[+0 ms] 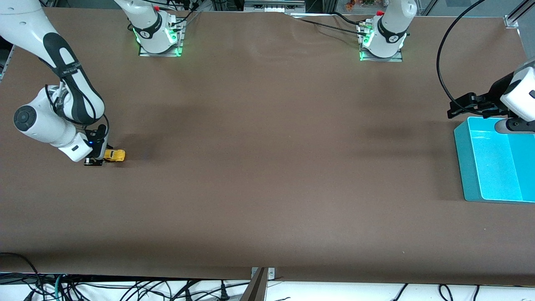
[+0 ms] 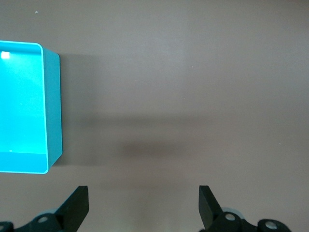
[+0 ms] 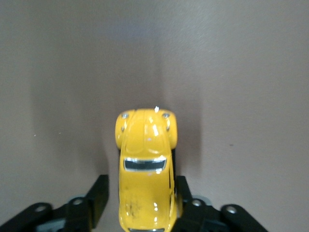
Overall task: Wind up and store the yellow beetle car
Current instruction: 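Move the car toward the left arm and open the right gripper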
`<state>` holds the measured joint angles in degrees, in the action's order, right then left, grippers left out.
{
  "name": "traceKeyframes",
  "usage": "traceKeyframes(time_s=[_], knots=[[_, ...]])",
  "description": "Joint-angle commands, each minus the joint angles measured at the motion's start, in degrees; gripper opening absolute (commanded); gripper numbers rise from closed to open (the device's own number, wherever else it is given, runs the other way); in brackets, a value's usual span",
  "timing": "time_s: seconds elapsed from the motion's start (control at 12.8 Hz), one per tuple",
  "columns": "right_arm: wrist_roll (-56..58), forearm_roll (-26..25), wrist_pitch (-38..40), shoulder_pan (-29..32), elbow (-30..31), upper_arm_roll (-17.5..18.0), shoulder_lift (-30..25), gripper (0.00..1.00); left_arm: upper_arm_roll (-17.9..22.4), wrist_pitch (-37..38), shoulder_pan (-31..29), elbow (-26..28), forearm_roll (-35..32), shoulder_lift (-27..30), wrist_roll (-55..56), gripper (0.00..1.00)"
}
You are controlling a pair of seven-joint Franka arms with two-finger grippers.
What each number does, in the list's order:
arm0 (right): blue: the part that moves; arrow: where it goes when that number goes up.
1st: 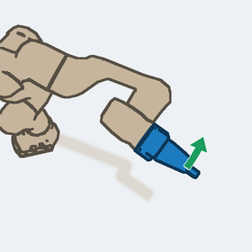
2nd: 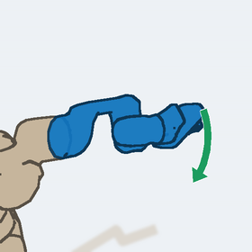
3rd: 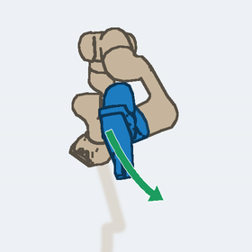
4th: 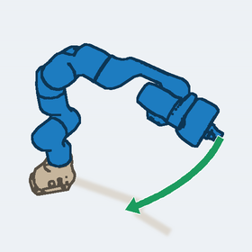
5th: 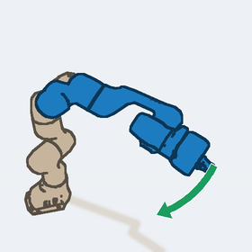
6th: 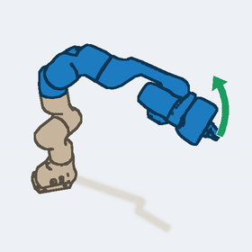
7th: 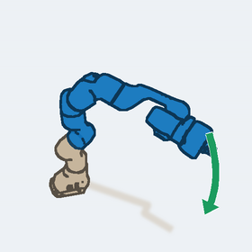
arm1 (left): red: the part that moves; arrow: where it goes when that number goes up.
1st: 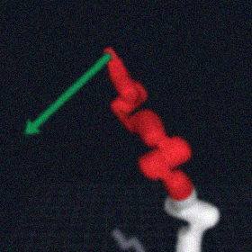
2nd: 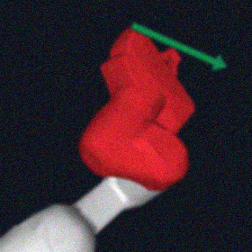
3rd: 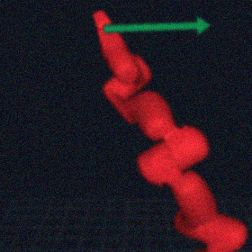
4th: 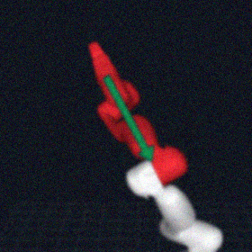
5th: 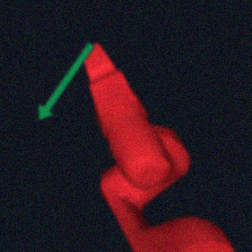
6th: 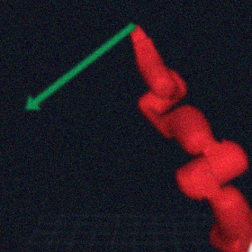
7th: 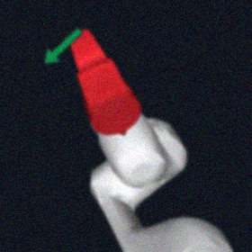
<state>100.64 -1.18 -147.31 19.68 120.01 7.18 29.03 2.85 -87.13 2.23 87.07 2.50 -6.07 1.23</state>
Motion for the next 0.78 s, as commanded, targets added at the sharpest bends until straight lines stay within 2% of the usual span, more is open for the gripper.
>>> traceKeyframes(time_s=[0.0,0.39,0.7], knots=[[-0.6,0.5,0.9,0.8,-4.1,0.8,1.8,1.0,0.0,0.2,0.1,-1.3,0.6,-0.5,0.4,1.0],[-4.1,0.4,10.2,0.7,-10.4,3.4,1.0,1.0,0.0,0.2,0.1,-1.3,0.6,-0.6,0.4,1.0],[-12.8,0.0,16.8,0.6,-11.0,6.3,-6.4,1.0,0.0,0.2,0.1,-1.3,0.7,-0.6,0.4,1.0]])
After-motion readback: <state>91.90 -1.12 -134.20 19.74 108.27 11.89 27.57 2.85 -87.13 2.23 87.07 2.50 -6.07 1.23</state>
